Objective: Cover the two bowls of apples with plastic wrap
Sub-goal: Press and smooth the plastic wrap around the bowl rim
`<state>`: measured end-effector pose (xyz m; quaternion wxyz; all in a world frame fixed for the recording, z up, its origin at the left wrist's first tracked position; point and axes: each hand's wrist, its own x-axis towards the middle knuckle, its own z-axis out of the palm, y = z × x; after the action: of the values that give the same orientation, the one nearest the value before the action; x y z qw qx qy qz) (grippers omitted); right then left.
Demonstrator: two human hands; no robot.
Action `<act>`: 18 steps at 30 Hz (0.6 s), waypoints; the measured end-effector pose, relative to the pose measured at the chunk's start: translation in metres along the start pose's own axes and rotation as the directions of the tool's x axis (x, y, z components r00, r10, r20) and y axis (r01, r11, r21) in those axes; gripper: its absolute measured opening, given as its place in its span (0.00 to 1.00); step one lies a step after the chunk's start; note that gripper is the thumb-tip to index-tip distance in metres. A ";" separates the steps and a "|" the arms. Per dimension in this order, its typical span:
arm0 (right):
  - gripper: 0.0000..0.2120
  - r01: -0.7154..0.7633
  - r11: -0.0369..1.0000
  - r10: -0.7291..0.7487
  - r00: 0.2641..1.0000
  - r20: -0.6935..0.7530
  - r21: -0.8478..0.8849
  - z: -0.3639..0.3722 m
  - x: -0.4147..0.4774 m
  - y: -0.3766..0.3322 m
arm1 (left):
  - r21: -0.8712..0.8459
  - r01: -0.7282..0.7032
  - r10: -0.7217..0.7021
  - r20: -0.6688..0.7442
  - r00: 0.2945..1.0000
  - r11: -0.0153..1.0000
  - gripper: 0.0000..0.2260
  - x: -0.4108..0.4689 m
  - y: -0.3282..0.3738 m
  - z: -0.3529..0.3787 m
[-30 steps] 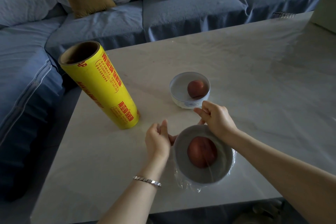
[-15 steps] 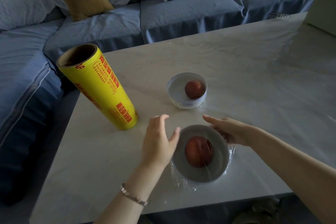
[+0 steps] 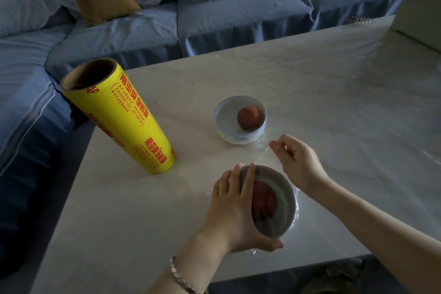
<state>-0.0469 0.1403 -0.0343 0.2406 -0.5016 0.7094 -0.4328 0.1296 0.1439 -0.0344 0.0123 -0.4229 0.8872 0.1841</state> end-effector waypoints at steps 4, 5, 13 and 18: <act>0.16 0.031 0.999 -0.032 0.993 -0.112 -0.016 -0.002 0.004 0.010 | 0.031 -0.004 0.004 -0.004 1.000 1.000 0.62 0.000 0.001 0.001; 0.16 0.009 1.000 -0.010 0.993 -0.116 -0.013 -0.002 0.007 0.016 | 0.027 0.005 -0.005 0.006 1.000 1.000 0.62 0.000 0.001 0.001; 0.15 -0.373 0.926 0.375 0.926 0.041 -0.062 0.016 0.022 0.043 | -0.018 0.055 -0.055 0.016 0.998 0.998 0.61 -0.003 0.006 -0.001; 0.22 -0.518 0.833 0.503 0.855 0.124 0.192 -0.005 0.002 0.043 | -0.101 0.258 -0.270 -0.137 0.953 0.961 0.60 -0.005 0.022 0.008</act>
<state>-0.0732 0.1453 -0.0684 0.4253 -0.2789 0.7567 -0.4108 0.1157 0.1629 -0.0338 -0.0467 -0.5504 0.8129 0.1848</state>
